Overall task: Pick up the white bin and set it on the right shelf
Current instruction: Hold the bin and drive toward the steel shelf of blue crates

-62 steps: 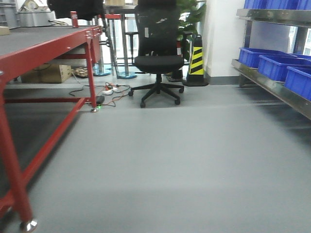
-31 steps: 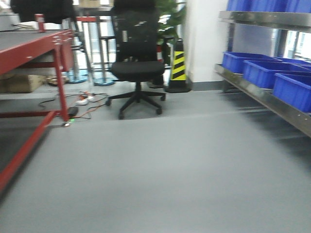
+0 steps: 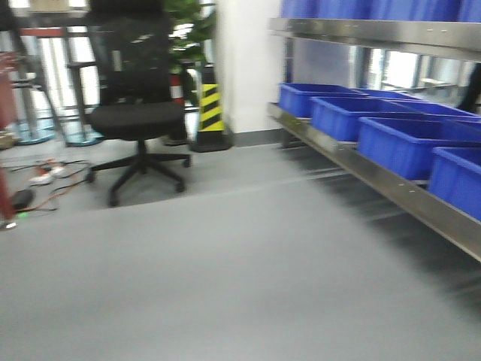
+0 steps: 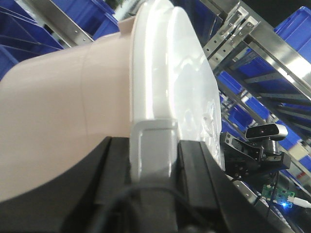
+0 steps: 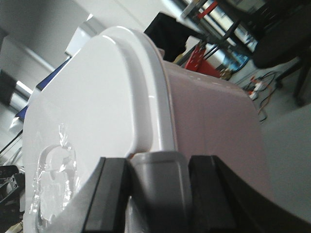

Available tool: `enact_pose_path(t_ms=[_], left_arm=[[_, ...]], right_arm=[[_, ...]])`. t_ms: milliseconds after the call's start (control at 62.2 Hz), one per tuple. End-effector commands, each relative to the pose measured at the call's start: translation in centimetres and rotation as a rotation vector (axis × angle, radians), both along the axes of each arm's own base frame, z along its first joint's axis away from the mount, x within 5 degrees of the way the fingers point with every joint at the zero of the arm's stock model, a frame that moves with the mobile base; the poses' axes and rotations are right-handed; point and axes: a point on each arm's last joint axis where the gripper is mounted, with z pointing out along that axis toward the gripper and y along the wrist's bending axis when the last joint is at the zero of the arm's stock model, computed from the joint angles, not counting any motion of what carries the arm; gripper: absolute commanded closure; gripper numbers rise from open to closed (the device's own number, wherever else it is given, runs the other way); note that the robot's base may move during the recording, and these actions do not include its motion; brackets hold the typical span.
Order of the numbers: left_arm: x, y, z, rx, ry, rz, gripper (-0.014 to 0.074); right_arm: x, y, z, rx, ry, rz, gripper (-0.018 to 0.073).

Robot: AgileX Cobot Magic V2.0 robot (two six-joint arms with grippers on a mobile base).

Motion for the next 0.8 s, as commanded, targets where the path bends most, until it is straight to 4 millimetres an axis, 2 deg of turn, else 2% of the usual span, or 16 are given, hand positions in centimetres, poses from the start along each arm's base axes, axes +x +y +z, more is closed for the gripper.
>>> enact_pose_path(t_ms=[0,788], left_arm=[[-5.32,-2.8,2.41,-0.037,-0.085,-0.404,0.0713],[-5.32,-2.8,2.41,-0.037,-0.085,-0.404,0.0713]], right_arm=[[-3.15,2.61,3.18,0.047,-0.14,0.239,0.0506],[-3.07,2.58,3.15,0.048,-0.139,0.234,0.0506]])
